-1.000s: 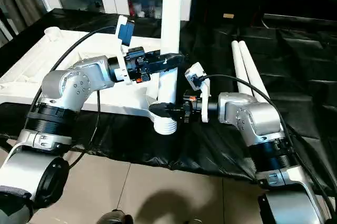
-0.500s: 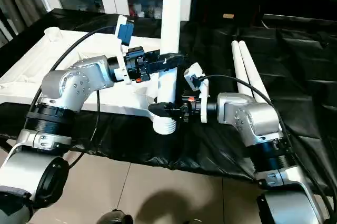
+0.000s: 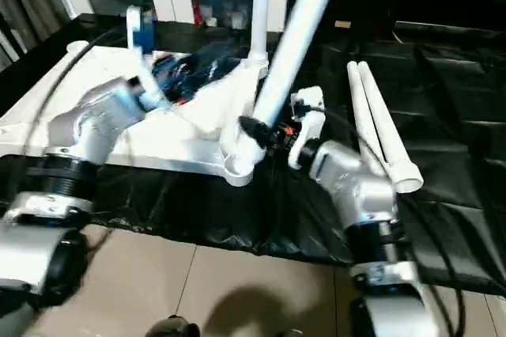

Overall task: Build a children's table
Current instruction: Pick table leg

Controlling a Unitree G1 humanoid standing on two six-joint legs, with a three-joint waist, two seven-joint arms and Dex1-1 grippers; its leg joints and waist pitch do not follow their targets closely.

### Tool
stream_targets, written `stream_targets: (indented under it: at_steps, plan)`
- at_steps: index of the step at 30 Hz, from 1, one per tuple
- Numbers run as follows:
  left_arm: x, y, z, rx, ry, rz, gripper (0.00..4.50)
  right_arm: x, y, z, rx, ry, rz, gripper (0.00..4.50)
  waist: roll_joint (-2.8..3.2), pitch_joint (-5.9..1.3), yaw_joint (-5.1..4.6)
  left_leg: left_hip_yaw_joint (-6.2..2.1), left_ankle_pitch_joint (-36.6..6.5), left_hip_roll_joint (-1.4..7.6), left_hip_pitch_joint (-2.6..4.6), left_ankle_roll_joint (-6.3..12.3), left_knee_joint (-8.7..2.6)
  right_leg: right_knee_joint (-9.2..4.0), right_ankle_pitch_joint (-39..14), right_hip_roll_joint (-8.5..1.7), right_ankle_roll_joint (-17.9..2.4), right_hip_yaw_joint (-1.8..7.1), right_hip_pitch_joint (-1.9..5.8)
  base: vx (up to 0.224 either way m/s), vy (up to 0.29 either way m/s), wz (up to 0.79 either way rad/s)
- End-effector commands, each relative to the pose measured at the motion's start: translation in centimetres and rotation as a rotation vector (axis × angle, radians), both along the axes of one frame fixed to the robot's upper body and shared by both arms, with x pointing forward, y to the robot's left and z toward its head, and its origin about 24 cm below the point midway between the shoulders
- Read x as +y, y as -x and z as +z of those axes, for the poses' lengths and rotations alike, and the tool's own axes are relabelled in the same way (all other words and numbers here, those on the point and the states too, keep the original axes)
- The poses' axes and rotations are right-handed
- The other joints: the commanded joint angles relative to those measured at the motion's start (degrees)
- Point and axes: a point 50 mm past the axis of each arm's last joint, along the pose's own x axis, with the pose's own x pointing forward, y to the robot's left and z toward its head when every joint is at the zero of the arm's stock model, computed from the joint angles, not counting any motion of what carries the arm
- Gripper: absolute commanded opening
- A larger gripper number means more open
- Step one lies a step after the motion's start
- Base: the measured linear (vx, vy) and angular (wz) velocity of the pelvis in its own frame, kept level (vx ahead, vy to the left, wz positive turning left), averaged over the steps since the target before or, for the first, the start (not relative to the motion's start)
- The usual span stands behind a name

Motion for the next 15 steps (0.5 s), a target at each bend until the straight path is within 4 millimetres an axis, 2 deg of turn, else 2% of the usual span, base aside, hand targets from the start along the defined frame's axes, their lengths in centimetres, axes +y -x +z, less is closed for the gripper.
stream_targets:
  at_steps: [1, 2, 3, 4, 5, 6, 7, 8, 9, 10, 11, 12, 13, 15]
  plan:
    - [0.3, 0.3, -2.5, -0.048, -0.270, -0.042, 2.90, -1.2, -0.3, 0.1, -0.043, 0.038, -0.107, 1.89, 0.94, -5.36, -0.58, -0.90, -5.1, 1.57, 1.15, -0.09, -3.62, -4.22, -6.1, -4.34, -9.0, 2.76, 3.77, 0.000, 0.000, 0.00]
    - [0.9, 0.7, -4.1, -0.053, -0.416, -0.090, 2.90, -1.7, -0.3, 0.0, -0.054, 0.054, -0.141, 1.89, 2.15, -5.46, -0.72, -1.02, -5.3, 1.63, 1.25, -0.50, -3.60, -3.95, -5.6, -4.33, -8.6, 2.77, 3.79, 0.000, 0.000, 0.00]
    - [2.0, 1.3, -6.2, -0.034, -0.577, -0.158, 2.90, -2.2, -0.1, 0.0, -0.061, 0.050, -0.172, 1.89, 2.20, -5.39, -1.13, -0.97, -5.8, 1.67, 1.33, -0.56, -3.73, -4.00, -5.0, -4.15, -8.5, 2.73, 3.86, 0.000, 0.000, 0.00]
    - [2.1, 1.3, -6.3, -0.032, -0.585, -0.162, 2.90, -2.2, -0.1, 0.0, -0.062, 0.050, -0.173, 1.89, 1.63, -5.33, -1.29, -0.89, -6.1, 1.55, 1.22, -0.32, -3.81, -4.29, -4.8, -4.06, -8.5, 2.71, 4.04, 0.000, 0.000, 0.00]
    - [2.3, 1.4, -6.8, -0.024, -0.612, -0.178, 2.90, -2.3, 0.0, -0.1, -0.064, 0.048, -0.177, 1.89, 1.33, -5.51, -1.55, -0.85, -5.3, 1.37, 0.95, -0.05, -3.67, -3.79, -3.2, -4.23, -9.6, 2.79, 4.51, 0.000, 0.000, 0.00]
    - [2.6, 1.6, -7.1, -0.007, -0.625, -0.192, 2.90, -2.4, 0.2, -0.1, -0.066, 0.050, -0.181, 1.89, 2.12, -5.59, -1.56, -0.86, -4.9, 1.32, 0.89, 0.20, -3.50, -3.73, -3.0, -4.39, -10.0, 2.77, 4.47, 0.000, 0.000, 0.00]
    - [3.0, 1.7, -7.6, -0.002, -0.654, -0.206, 2.63, -2.6, 0.3, -0.3, -0.072, 0.062, -0.188, 1.89, 2.59, -5.73, -1.67, -0.89, -4.5, 1.44, 0.80, 0.62, -3.37, -3.69, -2.4, -4.63, -10.9, 2.69, 4.50, 0.000, 0.000, 0.00]
    - [3.3, 1.8, -7.9, 0.003, -0.678, -0.220, 2.56, -2.7, 0.5, -0.4, -0.076, 0.072, -0.193, 1.89, 2.32, -5.61, -1.98, -0.85, -4.8, 1.42, 0.64, 0.78, -3.41, -3.72, -2.1, -4.45, -11.6, 2.57, 4.56, 0.000, 0.000, 0.00]
    - [3.5, 1.8, -8.1, 0.007, -0.700, -0.227, 2.56, -2.8, 0.5, -0.5, -0.078, 0.079, -0.197, 1.89, 2.75, -5.67, -2.06, -0.94, -5.0, 1.42, 0.69, 0.81, -3.39, -3.74, -2.1, -4.49, -11.9, 2.53, 4.55, 0.000, 0.000, 0.00]
    - [3.7, 1.6, -8.3, -0.009, -0.740, -0.195, 2.56, -2.9, 0.7, -0.7, -0.081, 0.086, -0.194, 1.89, 2.49, -5.43, -2.38, -0.84, -6.5, 1.41, 0.69, 0.91, -3.50, -4.00, -3.7, -4.51, -12.1, 2.53, 4.56, 0.000, 0.000, 0.00]
    - [3.7, 1.6, -8.3, -0.009, -0.740, -0.195, 2.32, -2.9, 0.7, -0.7, -0.081, 0.086, -0.194, 1.89, 2.53, -5.41, -2.69, -0.81, -7.6, 1.35, 0.84, 0.85, -3.50, -4.24, -5.7, -4.51, -11.8, 2.52, 4.59, 0.000, 0.000, 0.00]
    - [3.9, 1.3, -8.4, -0.031, -0.777, -0.167, 2.32, -2.9, 0.8, -0.8, -0.085, 0.091, -0.193, 1.89, 2.58, -5.37, -2.81, -0.88, -7.8, 1.30, 0.80, 0.95, -3.52, -4.41, -6.5, -4.55, -11.7, 2.50, 4.58, 0.000, 0.000, 0.00]
    - [4.0, 0.9, -8.5, -0.073, -0.829, -0.125, 2.12, -3.0, 0.9, -0.9, -0.089, 0.092, -0.190, 1.89, 2.71, -5.24, -3.12, -0.86, -8.5, 1.21, 0.81, 0.87, -3.54, -4.67, -8.1, -4.34, -11.3, 2.44, 4.56, 0.000, 0.000, 0.00]
    - [4.1, 0.6, -8.4, -0.089, -0.857, -0.102, 2.06, -2.8, 1.0, -0.9, -0.092, 0.096, -0.183, 1.89, 2.60, -5.21, -3.26, -0.90, -9.0, 1.26, 0.95, 0.80, -3.61, -4.84, -9.7, -4.39, -10.9, 2.50, 4.62, 0.000, 0.000, 0.00]
